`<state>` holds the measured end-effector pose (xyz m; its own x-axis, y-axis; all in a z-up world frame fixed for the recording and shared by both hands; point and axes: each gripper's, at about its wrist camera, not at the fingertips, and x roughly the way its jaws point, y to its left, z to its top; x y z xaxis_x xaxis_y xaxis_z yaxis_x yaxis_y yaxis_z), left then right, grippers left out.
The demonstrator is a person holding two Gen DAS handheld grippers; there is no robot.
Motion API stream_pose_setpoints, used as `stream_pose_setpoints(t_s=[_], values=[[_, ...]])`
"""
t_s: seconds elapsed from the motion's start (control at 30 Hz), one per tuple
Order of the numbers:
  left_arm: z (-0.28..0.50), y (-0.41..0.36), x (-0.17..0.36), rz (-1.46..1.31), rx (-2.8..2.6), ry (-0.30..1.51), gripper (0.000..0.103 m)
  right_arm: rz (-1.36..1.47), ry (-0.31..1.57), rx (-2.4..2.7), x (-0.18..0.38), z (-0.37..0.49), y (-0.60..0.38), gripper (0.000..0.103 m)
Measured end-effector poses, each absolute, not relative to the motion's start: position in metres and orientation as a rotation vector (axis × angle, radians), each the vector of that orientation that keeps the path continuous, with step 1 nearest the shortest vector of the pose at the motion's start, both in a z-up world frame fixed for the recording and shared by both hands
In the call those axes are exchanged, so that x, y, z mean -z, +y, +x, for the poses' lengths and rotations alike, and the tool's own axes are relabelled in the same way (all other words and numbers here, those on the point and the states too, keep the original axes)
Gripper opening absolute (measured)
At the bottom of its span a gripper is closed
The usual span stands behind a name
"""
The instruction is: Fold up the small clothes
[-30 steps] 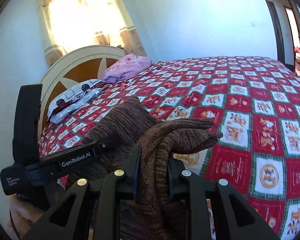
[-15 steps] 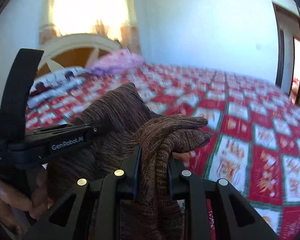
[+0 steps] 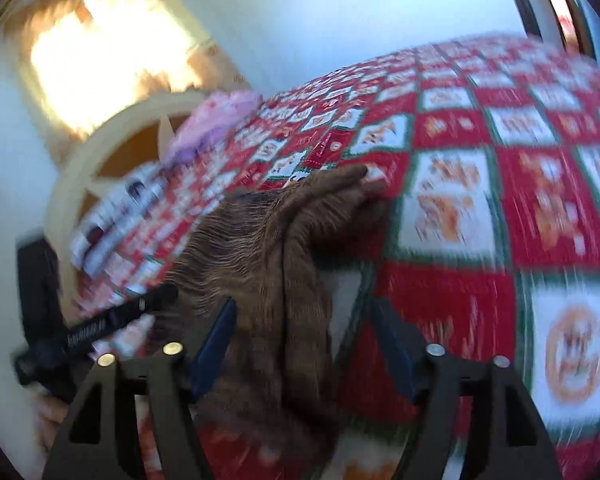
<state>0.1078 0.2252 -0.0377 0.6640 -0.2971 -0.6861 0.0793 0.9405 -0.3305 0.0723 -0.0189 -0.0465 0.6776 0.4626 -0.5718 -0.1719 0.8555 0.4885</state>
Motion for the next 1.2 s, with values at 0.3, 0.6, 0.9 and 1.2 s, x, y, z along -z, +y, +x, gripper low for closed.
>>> stream_pose_setpoints(t_s=[0.3, 0.6, 0.9, 1.2], values=[[0.085, 0.222, 0.062, -0.411, 0.244, 0.87, 0.068, 0.358, 0.812, -0.441, 0.06, 0.046, 0.008, 0.072], [0.084, 0.231, 0.066, -0.47, 0.23, 0.882, 0.015, 0.303, 0.887, -0.355, 0.056, 0.043, 0.023, 0.016], [0.059, 0.231, 0.038, -0.411, 0.247, 0.901, 0.014, 0.533, 0.947, -0.492, 0.037, 0.015, 0.008, 0.014], [0.04, 0.225, 0.066, -0.268, 0.142, 0.892, 0.02, 0.46, 0.957, -0.429, 0.071, -0.008, -0.003, 0.013]])
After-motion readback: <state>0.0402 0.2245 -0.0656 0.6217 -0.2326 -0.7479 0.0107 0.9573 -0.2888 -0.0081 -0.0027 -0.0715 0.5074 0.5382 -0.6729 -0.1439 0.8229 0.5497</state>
